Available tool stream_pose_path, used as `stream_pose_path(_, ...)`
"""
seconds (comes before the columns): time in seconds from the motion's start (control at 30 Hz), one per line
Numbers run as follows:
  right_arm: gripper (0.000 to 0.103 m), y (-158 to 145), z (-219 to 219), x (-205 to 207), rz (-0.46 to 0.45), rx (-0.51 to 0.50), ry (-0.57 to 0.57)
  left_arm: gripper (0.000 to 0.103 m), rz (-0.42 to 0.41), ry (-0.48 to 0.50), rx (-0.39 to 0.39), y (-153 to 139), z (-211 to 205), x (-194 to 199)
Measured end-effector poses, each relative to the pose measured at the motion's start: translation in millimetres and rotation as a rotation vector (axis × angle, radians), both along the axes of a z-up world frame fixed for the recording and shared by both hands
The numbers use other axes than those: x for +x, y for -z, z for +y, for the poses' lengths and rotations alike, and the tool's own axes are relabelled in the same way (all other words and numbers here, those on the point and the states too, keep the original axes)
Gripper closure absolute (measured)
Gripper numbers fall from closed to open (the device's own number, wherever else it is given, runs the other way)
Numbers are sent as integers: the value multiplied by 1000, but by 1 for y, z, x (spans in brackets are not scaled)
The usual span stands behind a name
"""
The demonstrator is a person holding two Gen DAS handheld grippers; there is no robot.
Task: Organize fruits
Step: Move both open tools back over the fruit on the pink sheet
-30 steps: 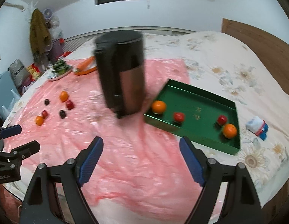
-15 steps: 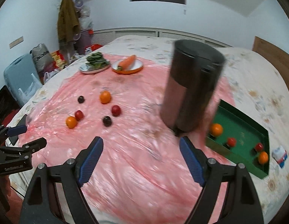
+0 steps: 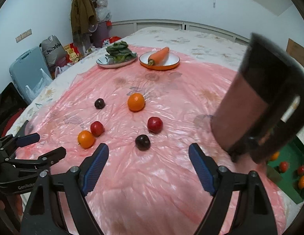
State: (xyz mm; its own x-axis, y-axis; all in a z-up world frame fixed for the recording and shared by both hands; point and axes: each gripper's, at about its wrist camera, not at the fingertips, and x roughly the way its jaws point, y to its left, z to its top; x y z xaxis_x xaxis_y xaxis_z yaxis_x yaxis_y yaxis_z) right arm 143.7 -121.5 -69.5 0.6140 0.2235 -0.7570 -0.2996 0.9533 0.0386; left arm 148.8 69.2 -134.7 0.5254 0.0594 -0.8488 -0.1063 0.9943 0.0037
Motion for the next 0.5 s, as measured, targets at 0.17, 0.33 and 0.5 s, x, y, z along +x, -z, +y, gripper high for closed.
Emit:
stream_pose_path(0.17,0,19,10,21,20,6,-2,23,4,18,11,11,-6,19)
stream_pose_path(0.33,0,35,20,39,30,7,-17,23,20,38,27,27,-11,32)
stream_pose_path(0.5,0,52,26,49,61,19,-25,23,29,37,18,37,-10,37)
